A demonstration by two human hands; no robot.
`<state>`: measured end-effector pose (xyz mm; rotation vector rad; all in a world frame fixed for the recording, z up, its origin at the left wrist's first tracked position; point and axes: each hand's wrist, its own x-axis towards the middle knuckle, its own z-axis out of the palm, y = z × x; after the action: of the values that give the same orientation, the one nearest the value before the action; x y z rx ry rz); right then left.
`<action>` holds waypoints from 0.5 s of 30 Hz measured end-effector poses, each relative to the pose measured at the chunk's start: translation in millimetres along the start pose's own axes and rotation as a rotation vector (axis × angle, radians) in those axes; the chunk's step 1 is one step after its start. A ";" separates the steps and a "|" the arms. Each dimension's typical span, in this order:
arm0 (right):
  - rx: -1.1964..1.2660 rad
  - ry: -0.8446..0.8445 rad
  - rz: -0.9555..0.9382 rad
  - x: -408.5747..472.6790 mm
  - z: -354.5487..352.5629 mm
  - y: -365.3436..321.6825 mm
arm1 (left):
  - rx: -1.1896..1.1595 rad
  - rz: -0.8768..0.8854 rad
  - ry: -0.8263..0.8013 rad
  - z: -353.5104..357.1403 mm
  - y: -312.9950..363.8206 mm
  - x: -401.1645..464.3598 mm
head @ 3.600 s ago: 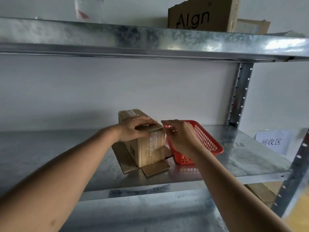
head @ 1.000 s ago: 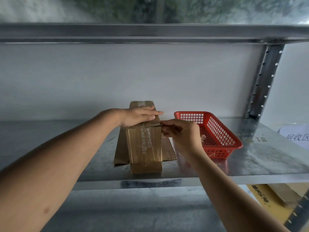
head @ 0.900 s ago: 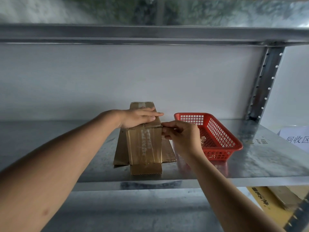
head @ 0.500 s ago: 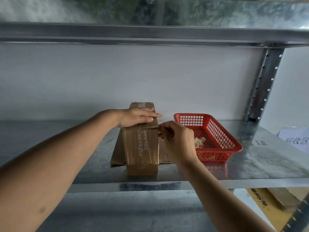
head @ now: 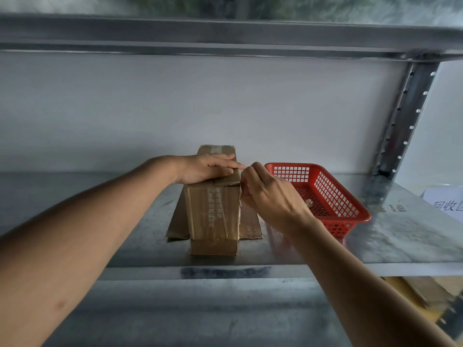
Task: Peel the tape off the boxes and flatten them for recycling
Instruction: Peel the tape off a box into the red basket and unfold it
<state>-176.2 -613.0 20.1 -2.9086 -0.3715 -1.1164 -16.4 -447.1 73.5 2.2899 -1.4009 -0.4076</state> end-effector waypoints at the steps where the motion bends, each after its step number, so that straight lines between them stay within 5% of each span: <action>1: -0.010 0.010 -0.024 0.3 -0.9 0.6 | -0.002 0.001 -0.005 0.0 0.1 0.6; 15: 0.165 0.111 0.031 21.0 -18.7 13.8 | 0.079 -0.017 0.003 5.4 -2.2 7.0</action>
<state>-170.4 -623.4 49.0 -2.6882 -0.3951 -1.1758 -14.0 -453.6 67.5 2.3660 -1.4202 -0.3600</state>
